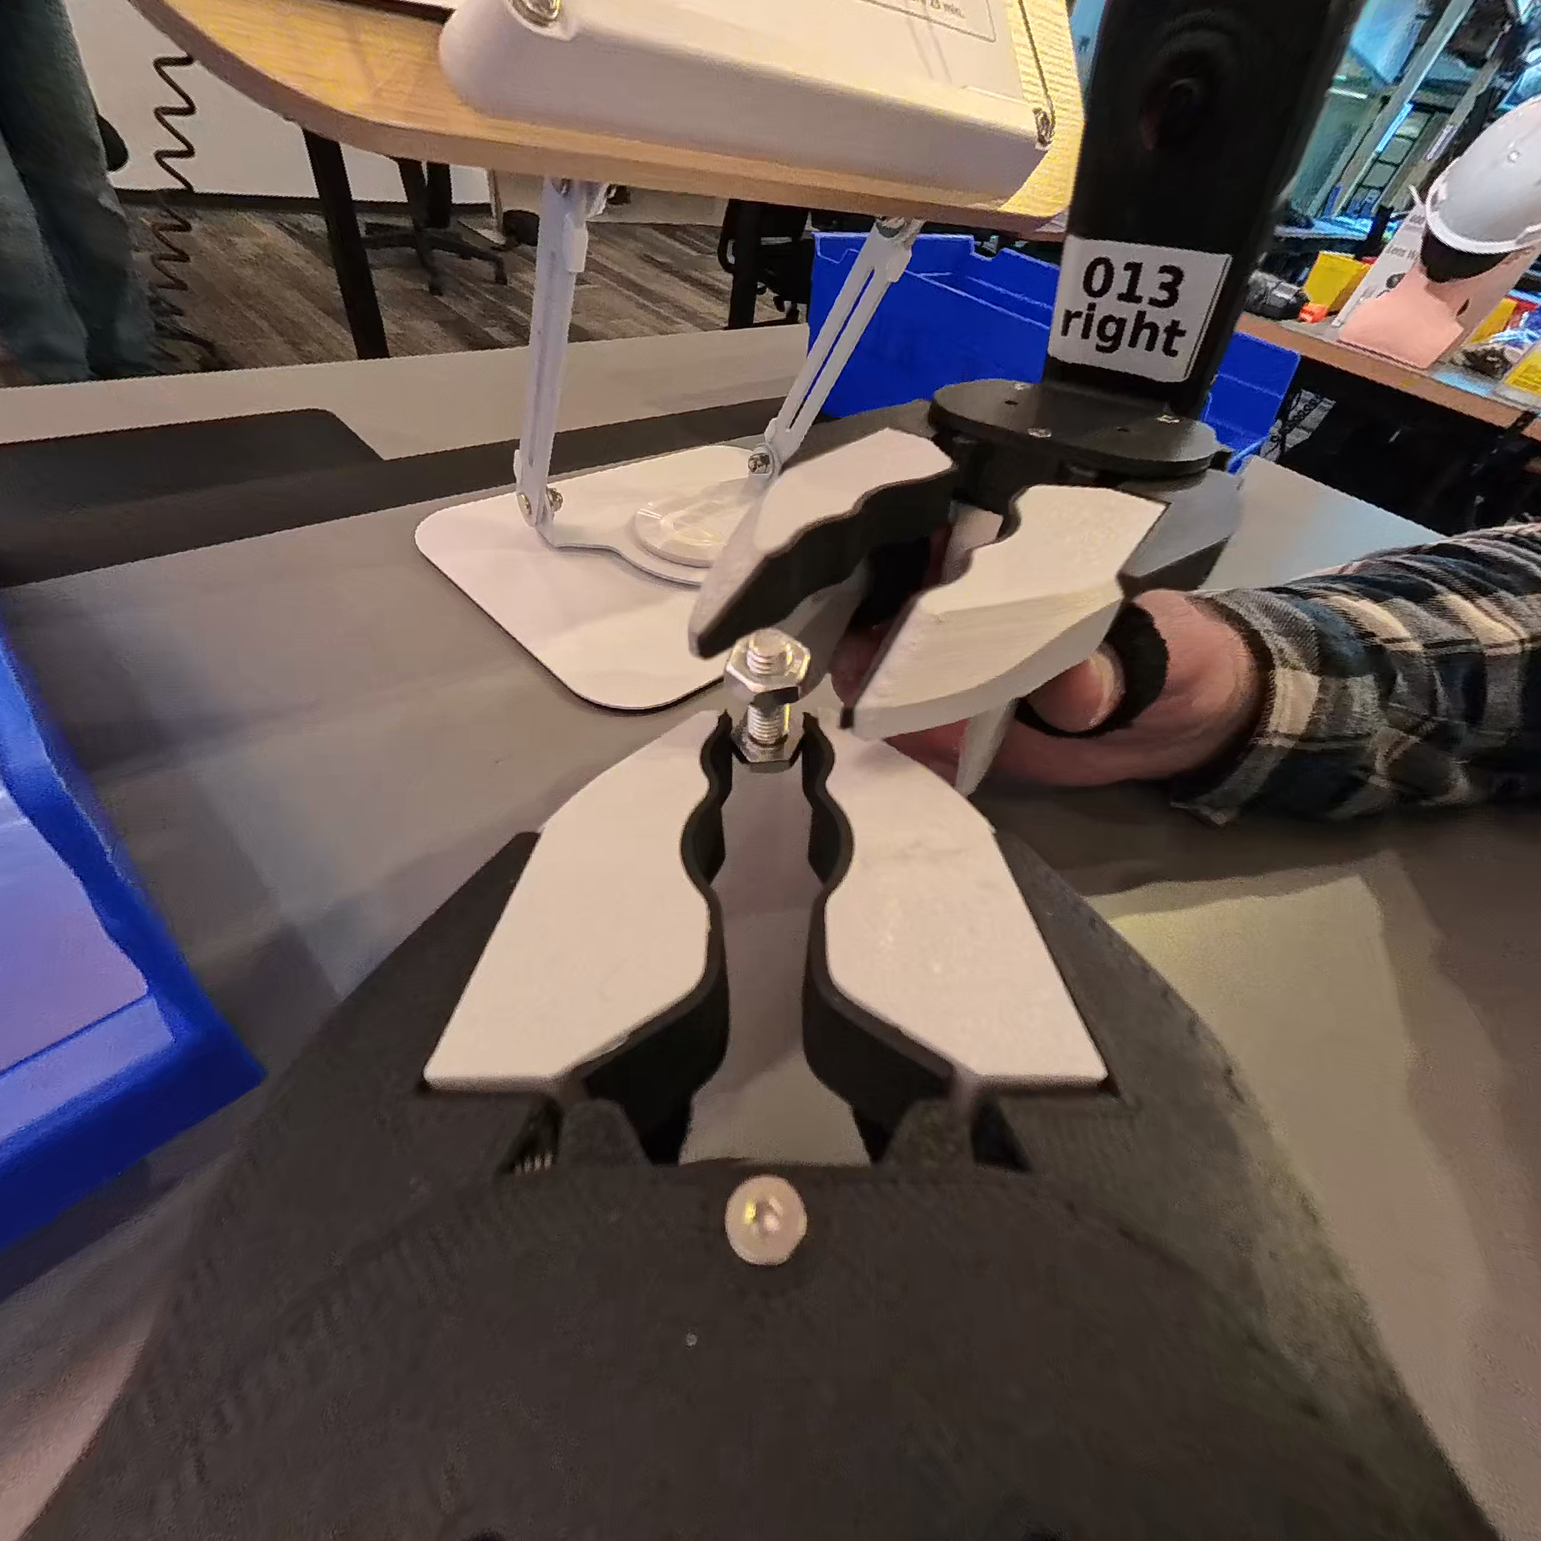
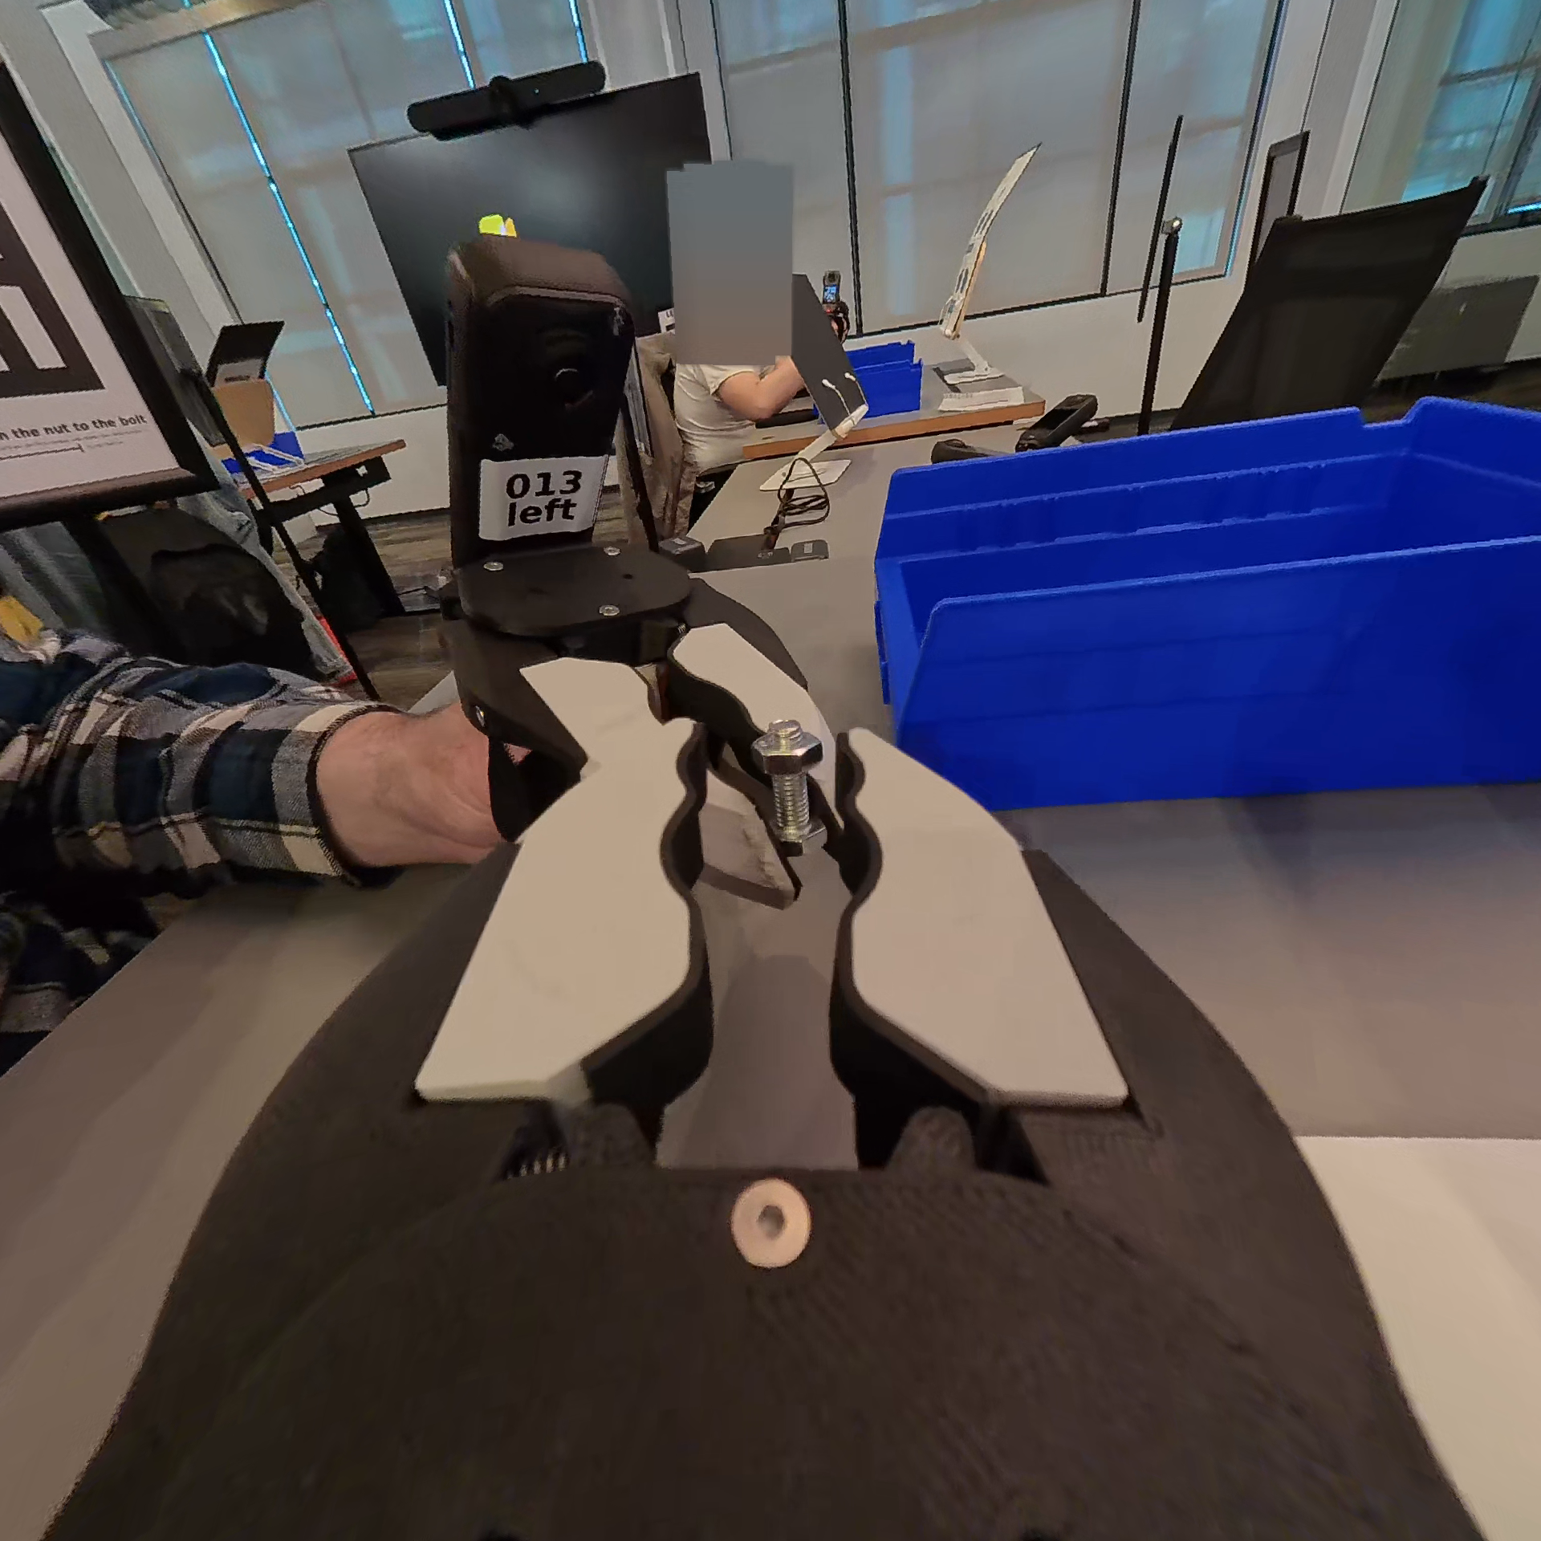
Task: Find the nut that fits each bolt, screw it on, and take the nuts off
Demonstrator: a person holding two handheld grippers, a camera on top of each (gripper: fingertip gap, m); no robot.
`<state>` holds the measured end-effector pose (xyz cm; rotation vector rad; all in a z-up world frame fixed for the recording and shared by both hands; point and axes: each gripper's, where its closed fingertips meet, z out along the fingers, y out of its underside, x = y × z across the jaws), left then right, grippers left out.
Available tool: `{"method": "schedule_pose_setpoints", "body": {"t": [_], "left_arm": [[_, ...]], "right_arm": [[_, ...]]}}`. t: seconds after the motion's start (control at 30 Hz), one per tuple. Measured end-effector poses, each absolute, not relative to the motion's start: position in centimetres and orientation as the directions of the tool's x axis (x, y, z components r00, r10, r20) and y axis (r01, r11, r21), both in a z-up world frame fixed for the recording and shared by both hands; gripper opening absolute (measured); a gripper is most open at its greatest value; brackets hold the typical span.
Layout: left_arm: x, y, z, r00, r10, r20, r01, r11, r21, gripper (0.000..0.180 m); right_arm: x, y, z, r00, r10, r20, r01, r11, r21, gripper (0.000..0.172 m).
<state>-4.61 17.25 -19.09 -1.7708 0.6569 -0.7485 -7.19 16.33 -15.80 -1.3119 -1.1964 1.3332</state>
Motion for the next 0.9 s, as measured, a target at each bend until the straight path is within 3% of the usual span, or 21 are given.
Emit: {"method": "schedule_pose_setpoints", "body": {"t": [0.13,0.37,0.47,0.57,0.6,0.67,0.77,0.9], "left_arm": [[-4.3,17.0,-19.2,0.642,-0.75,0.159,-0.099,-0.287,-0.953,0.015],[-4.1,16.8,-18.3,0.629,-0.762,0.156,-0.066,-0.253,-0.965,0.017],[-4.3,16.8,-17.3,0.641,-0.756,0.135,-0.053,-0.219,-0.974,0.062],[-4.3,16.5,-16.7,0.631,-0.766,0.123,-0.048,-0.196,-0.979,0.064],[-4.3,16.4,-16.8,0.629,-0.77,0.107,-0.06,-0.186,-0.981,0.054],[-3.8,15.8,-17.1,0.598,-0.798,0.074,-0.092,-0.16,-0.983,0.0],[-3.2,15.6,-18.2,0.583,-0.808,0.079,-0.139,-0.195,-0.971,0.0],[-2.8,15.3,-17.8,0.573,-0.814,0.096,-0.121,-0.2,-0.972,0.0]], "right_arm": [[-7.2,16.2,-16.0,-0.057,0.987,-0.152,0.041,-0.15,-0.988,0.016],[-6.9,16.3,-15.2,-0.043,0.989,-0.141,0.01,-0.14,-0.99,0.016],[-5.7,16.7,-13.2,0.009,0.993,-0.116,-0.044,-0.115,-0.992,0.016],[-2.9,16.0,-9.9,0.057,0.997,-0.054,-0.07,-0.05,-0.996,0.016],[-1.4,16.0,-8.7,0.093,0.995,-0.035,-0.076,-0.028,-0.997,0.016],[2.7,16.4,-6.2,0.198,0.98,-0.003,-0.082,0.014,-0.997,0.015],[11.9,18.6,-2.3,0.457,0.887,0.062,-0.049,0.095,-0.994,0.015],[26.3,23.7,-2.5,0.779,0.615,0.119,0.118,0.042,-0.992,0.015]]}}
